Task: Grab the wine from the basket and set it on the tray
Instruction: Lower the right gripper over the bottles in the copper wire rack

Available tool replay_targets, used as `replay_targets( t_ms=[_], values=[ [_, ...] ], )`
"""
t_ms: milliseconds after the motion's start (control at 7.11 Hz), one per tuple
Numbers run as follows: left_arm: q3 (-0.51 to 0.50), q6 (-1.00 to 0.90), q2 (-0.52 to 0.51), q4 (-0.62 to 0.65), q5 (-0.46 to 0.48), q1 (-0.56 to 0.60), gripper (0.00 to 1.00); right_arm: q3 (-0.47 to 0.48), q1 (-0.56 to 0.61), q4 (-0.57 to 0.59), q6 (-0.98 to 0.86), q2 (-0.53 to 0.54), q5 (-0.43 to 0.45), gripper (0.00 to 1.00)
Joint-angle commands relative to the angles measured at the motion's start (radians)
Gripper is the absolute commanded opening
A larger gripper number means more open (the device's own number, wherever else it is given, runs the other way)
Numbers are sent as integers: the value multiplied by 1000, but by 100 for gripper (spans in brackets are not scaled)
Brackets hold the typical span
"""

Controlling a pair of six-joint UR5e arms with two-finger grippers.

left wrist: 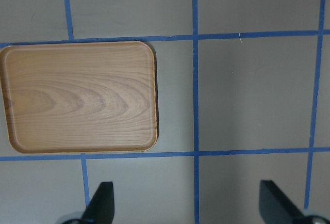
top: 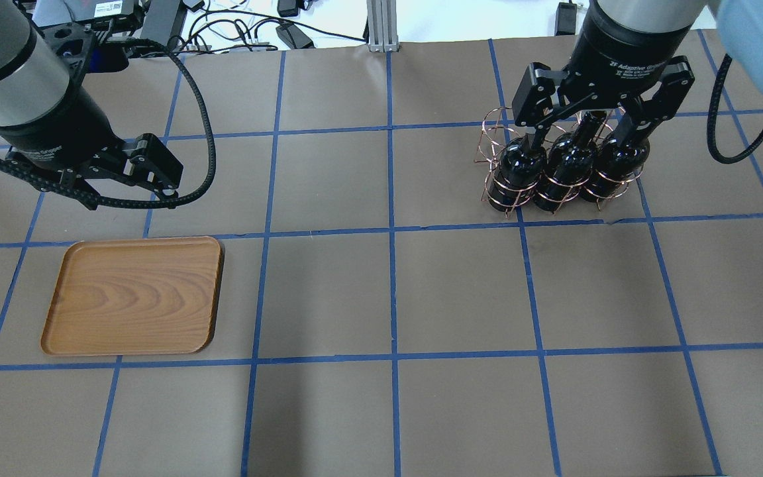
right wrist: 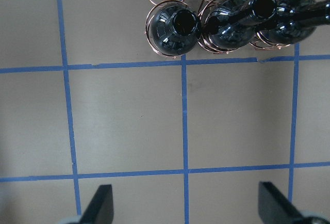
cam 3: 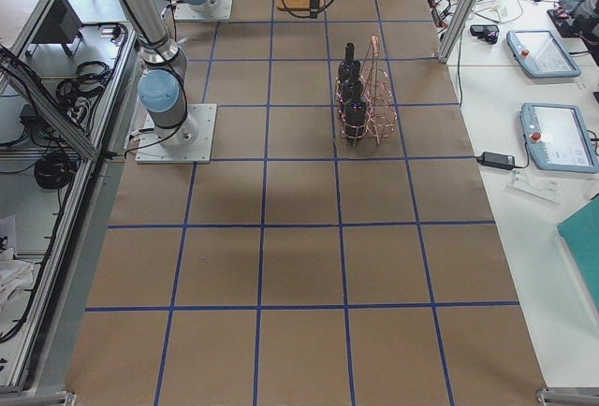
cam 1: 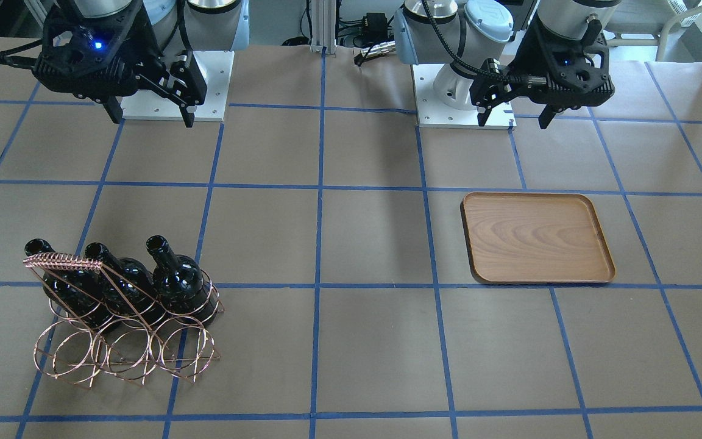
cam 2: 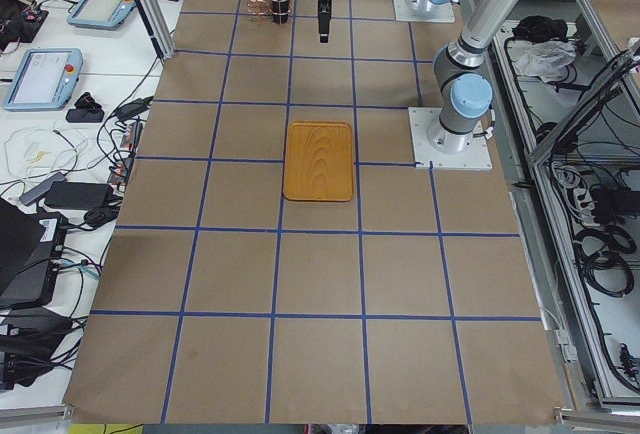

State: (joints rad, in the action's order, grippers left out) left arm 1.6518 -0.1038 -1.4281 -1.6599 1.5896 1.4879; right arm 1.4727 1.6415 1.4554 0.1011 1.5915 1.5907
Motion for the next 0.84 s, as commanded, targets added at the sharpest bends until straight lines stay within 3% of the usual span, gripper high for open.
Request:
replay_targets(
  t_ms=[0, 703],
  values=[
    [2, 0, 0, 0, 1, -5, 100, 0, 0, 0, -3, 1, 2, 100],
    [5, 0, 0, -1, 1, 0, 100, 0, -8, 5, -4, 2, 3, 100]
  ],
)
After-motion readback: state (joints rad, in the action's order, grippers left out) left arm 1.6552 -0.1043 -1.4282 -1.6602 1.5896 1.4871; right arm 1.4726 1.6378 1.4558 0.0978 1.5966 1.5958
